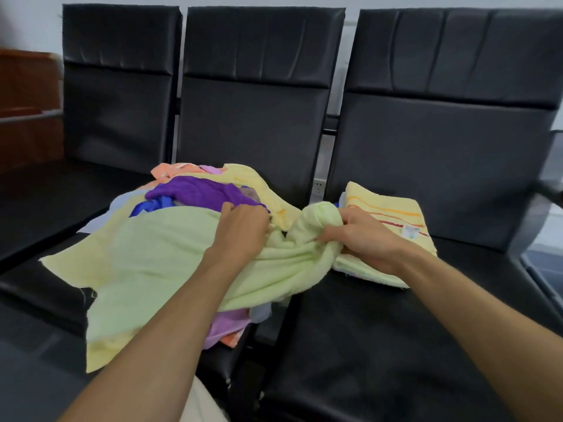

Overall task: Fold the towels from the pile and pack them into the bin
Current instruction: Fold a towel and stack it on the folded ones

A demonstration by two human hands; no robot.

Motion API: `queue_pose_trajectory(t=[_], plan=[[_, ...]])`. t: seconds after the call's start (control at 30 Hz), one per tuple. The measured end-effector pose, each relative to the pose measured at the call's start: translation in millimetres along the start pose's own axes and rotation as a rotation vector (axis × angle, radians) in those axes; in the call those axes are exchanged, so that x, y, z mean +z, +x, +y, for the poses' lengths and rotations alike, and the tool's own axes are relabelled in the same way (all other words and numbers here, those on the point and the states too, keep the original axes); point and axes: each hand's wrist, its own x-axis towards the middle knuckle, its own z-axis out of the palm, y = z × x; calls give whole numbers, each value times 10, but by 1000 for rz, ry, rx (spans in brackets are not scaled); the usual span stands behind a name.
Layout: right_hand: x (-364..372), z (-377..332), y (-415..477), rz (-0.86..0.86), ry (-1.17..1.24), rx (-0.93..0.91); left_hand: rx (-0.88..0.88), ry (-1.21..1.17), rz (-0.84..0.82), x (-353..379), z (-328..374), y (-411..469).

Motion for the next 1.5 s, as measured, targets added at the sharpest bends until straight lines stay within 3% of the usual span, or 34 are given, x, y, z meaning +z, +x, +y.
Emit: queue_pose_trajectory(t=[0.07,0.13,0.3,0.37,0.43,0.53,0.63,0.67,0.77,0.83,0.93,1.03,1.23,1.4,1.5], plan=[[-131,-35,-96,45,-69,2,-66,-243,54,-82,149,-13],[-260,-80,-216,68,22,5,-184,-598,31,-161,350,-9],[-741,-88,-588,186,687,-62,-469,-1695,-114,-365,834,-30],[-920,58,-729,230,825,-70,-430,-1939,-280,-350,938,-61],[-989,277,-841,242,763,-4,-394,-1967,-399,-269,1057,-106],[-978,693,-983,176,549,130,-455,-1811,-394,-122,1229,-180],[-968,1084,-1060,155,483,256,-389,-1660,-524,56,1375,-246],[-975,1178,-1050,172,388,290,-365,-1583,-557,114,1394,-256],[-1027,1370,-989,191,-191,328,-364,-1375,-573,281,1428,-256],[-1083,1426,-970,146,-492,384,-410,-1353,-546,361,1399,-239],[-1177,1509,-1031,95,-694,527,-488,-1437,-487,442,1294,-188],[-1248,1592,-1106,156,-507,632,-570,-1448,-418,489,1134,-156],[-1298,1559,-1180,338,350,556,-741,-1429,-211,553,825,-83],[-1066,1455,-1164,454,1033,403,-770,-1672,-293,373,887,-139],[-1056,1296,-1150,501,1219,260,-749,-1826,-372,141,863,-156]])
